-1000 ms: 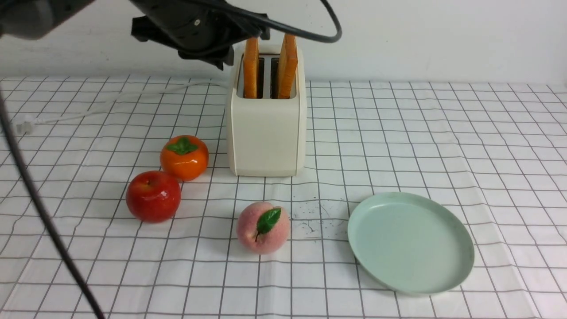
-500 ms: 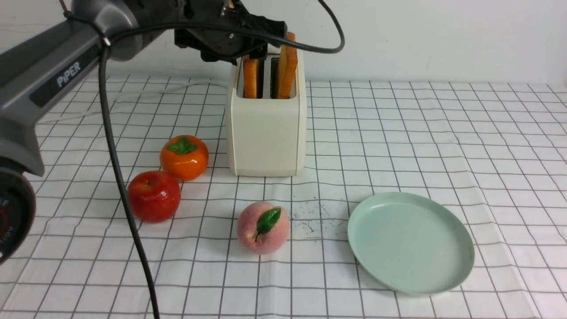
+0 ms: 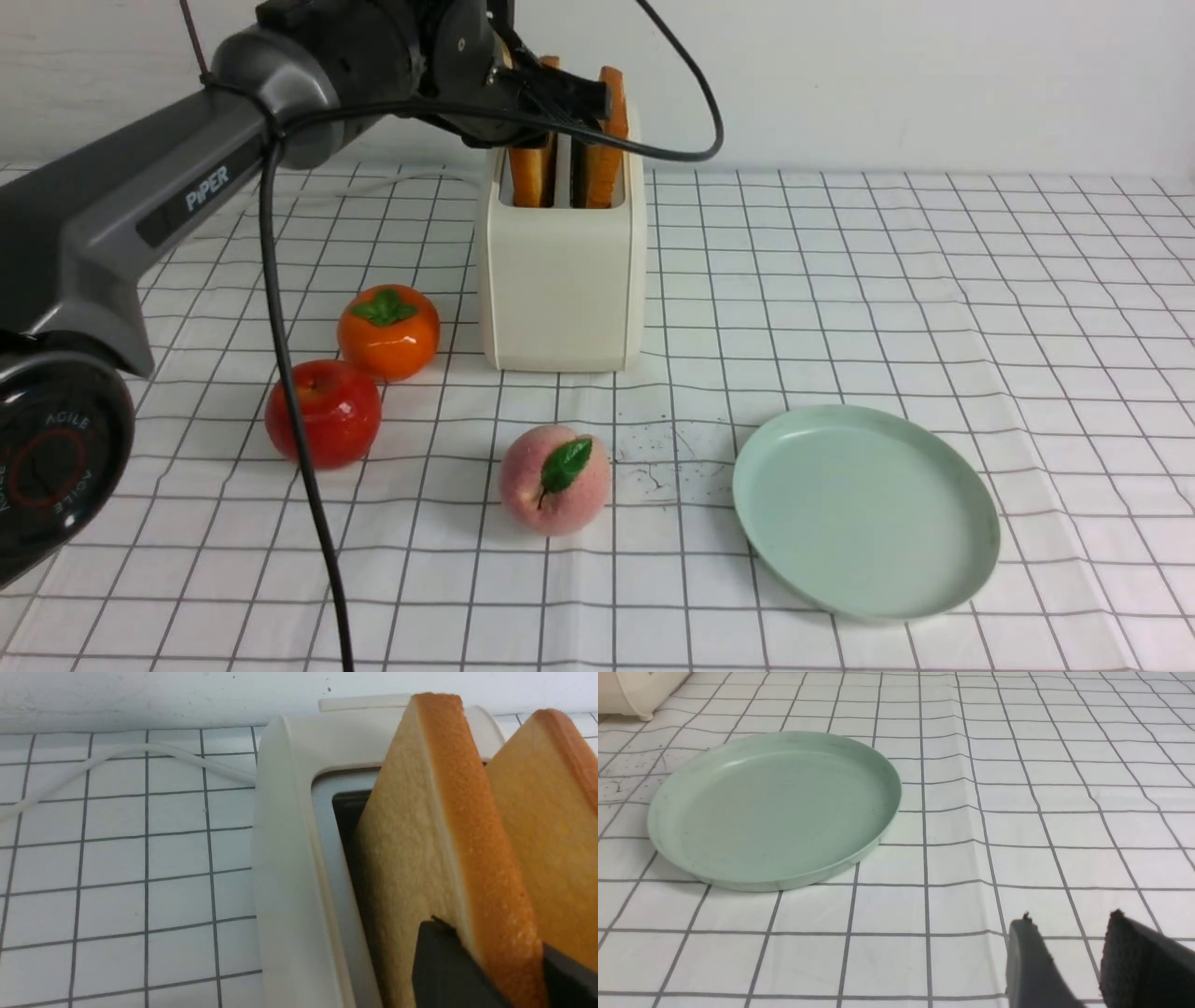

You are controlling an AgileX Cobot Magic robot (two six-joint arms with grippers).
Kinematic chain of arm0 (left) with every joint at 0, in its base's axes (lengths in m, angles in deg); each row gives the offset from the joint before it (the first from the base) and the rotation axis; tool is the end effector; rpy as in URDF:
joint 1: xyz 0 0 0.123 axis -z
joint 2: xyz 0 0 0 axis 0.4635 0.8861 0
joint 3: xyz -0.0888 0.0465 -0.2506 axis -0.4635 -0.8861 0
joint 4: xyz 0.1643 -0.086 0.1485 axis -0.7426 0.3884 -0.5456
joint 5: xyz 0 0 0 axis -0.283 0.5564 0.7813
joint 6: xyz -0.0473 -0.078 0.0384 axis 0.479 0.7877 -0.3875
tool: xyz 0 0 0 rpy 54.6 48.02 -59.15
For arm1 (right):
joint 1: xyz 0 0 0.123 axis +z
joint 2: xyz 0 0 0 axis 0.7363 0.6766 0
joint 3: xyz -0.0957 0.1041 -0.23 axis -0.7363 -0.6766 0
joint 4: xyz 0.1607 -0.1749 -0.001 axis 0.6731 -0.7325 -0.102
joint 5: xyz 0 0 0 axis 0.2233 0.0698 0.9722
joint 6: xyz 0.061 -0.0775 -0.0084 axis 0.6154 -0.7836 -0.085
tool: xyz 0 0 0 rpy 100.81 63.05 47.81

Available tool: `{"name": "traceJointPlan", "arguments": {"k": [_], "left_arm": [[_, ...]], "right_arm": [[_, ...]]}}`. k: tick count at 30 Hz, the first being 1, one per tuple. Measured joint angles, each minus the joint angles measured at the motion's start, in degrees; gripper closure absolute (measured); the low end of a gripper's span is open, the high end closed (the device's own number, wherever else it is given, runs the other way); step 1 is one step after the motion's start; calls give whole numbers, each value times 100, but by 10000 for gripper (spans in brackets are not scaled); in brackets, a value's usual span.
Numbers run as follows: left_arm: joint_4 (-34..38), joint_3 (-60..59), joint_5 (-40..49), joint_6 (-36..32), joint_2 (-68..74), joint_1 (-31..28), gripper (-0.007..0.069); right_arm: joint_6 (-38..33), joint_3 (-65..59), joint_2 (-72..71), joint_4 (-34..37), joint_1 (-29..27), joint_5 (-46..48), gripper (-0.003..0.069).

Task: Take toasted bread from bread machine on white checkered table place on plate.
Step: 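Reach for a toast slice standing in the toaster with the left gripper, then place the slice of bread on the plate with the left gripper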

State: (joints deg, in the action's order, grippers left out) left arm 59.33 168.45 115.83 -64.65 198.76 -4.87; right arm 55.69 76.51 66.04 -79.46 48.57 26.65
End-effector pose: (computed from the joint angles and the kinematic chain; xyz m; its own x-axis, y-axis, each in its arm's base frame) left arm 0.4592 -0.1824 0.3103 -0.5476 -0.0206 -0.8365 0.1891 0.9708 -0.1477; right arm 0.0605 0.0001 0.1711 -0.3008 0.0516 -0.9523 0.0076 0.9986 0.0517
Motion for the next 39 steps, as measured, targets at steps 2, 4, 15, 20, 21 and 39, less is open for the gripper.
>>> {"name": "traceJointPlan", "arguments": {"k": [2, 4, 15, 20, 21, 39], "left_arm": [[-19, 0, 60, -3, -140, 0, 526], [-26, -5, 81, -20, -448, 0, 526], [1698, -85, 1814, -1254, -2999, -25, 526], [4485, -1663, 2474, -2777, -3292, 279, 526], [4831, -2110, 2359, -3087, -3246, 464, 526], [7843, -3828, -739, -6283, -1443, 1853, 526]], "right_arm": [[0, 0, 0, 0, 0, 0, 418], [0, 0, 0, 0, 0, 0, 418], [0, 0, 0, 0, 0, 0, 418], [0, 0, 0, 0, 0, 0, 418], [0, 0, 0, 0, 0, 0, 418], [5, 0, 0, 0, 0, 0, 418]]}}
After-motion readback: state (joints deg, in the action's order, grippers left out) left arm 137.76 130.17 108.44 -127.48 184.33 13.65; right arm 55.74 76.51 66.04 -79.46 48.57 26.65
